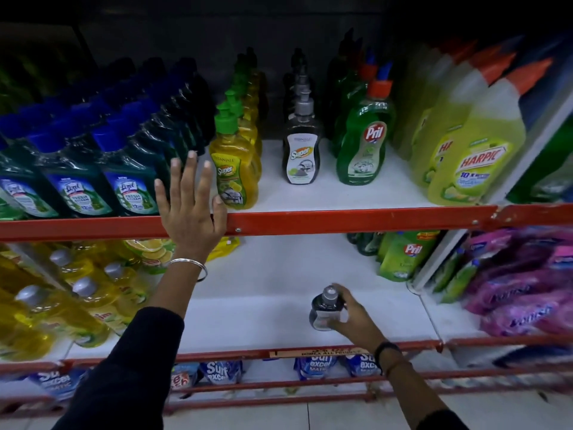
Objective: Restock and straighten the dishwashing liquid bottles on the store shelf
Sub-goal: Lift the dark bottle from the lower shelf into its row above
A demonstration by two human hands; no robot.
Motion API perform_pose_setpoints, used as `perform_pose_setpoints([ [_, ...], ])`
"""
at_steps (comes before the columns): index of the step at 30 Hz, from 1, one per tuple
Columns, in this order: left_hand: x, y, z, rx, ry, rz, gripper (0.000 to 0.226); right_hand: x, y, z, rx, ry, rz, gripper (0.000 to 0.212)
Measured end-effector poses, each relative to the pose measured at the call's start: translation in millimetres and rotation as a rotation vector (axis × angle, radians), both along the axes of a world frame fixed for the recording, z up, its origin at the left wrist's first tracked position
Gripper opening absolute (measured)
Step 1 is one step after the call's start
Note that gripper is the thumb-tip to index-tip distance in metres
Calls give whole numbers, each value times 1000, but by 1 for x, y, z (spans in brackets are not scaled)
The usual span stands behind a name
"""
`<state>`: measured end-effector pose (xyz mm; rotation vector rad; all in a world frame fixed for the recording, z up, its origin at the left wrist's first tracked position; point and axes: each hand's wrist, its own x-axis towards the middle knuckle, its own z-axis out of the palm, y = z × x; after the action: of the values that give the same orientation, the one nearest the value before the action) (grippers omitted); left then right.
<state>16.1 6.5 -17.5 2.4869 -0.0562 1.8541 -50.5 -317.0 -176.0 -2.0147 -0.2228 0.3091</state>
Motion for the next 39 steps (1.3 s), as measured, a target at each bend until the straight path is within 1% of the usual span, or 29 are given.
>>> perform_pose_setpoints([
  [1, 0, 0, 0, 0, -4, 2, 54, 1, 0, -2, -11, -5, -1, 64],
  [2, 0, 0, 0, 3, -7, 3, 54, 2, 1, -4, -24, -29, -16, 58],
  [5, 0, -1, -1, 12, -6, 6, 54, 3, 0, -4, -79, -81, -61, 58],
  [8, -1, -1, 1, 10, 2, 12, 54, 0, -2, 5, -43, -124, -91, 57],
  [10, -1, -1, 1, 7, 10, 16, 54, -2, -2, 22, 2, -174, -94, 51],
  [13, -3, -2, 1, -1, 36, 11, 54, -5, -1, 62, 82, -249, -114, 43],
  [19, -4, -1, 3, -6, 66, 13, 55, -11, 11, 161, 303, -416, -137, 44],
  [21, -5, -1, 3, -2, 74, 12, 56, -7, 17, 192, 377, -489, -167, 46],
  [23, -6, -2, 4, -6, 76, 8, 57, 0, 26, 219, 446, -547, -213, 43],
  [28, -6, -2, 6, -1, 67, 18, 58, 27, 47, 262, 453, -690, -256, 46],
  [32, -5, -1, 5, 10, 54, 17, 58, 61, 60, 264, 406, -678, -282, 51],
  [36, -3, 0, 3, 26, 25, 13, 58, 83, 75, 250, 318, -640, -264, 47],
  [39, -2, 1, 2, 35, 8, 4, 57, 92, 82, 241, 316, -597, -249, 47],
])
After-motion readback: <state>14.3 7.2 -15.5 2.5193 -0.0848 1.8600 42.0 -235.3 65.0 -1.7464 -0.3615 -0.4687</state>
